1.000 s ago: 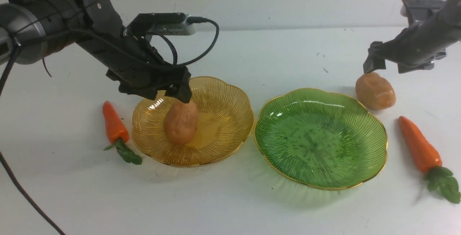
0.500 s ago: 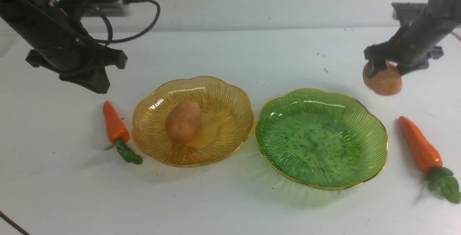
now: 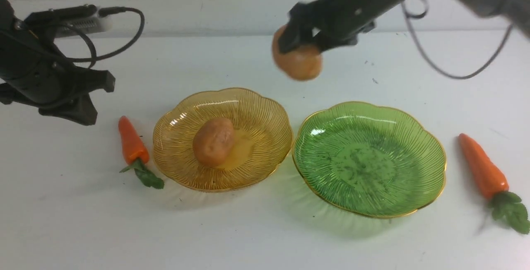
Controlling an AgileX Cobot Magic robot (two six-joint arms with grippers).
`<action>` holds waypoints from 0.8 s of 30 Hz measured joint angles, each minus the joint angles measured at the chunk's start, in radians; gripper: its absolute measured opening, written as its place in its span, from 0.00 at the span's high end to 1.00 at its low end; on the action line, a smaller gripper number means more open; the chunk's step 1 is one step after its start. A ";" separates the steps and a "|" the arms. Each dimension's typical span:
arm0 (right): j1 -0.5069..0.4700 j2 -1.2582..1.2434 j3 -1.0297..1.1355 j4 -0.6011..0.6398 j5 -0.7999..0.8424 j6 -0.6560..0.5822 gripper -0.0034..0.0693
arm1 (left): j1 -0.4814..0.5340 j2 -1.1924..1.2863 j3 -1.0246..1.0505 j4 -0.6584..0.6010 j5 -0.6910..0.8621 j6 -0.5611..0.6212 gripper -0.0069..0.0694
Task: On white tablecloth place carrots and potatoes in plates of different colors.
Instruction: 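Pick up the potato from the right side of the table and place it in a plate with the right gripper, then pick up the carrot from the table and place it on the green plate with the left gripper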
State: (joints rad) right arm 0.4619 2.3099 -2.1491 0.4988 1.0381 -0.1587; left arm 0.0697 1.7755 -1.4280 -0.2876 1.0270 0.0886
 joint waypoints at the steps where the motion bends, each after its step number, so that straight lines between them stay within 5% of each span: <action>1: 0.008 0.014 0.000 0.000 -0.010 0.000 0.25 | 0.000 0.015 0.000 -0.007 -0.009 0.001 0.78; 9: 0.014 0.052 -0.038 -0.010 0.032 0.045 0.03 | 0.000 0.057 0.000 -0.008 -0.075 0.020 0.25; 12: 0.014 0.052 -0.078 -0.026 0.083 0.045 0.01 | 0.000 0.071 0.000 -0.008 -0.088 0.020 0.13; 18: 0.013 0.025 -0.248 -0.172 0.211 0.087 0.07 | 0.000 0.141 0.000 -0.006 -0.199 0.017 0.10; 24: 0.013 -0.165 -0.293 -0.509 0.224 0.192 0.20 | 0.000 0.243 0.000 -0.006 -0.312 -0.037 0.16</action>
State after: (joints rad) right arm 0.4749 2.1446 -2.4422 -0.0103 1.2625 0.0331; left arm 0.0697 2.0188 -1.4280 -0.2940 0.7149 0.0517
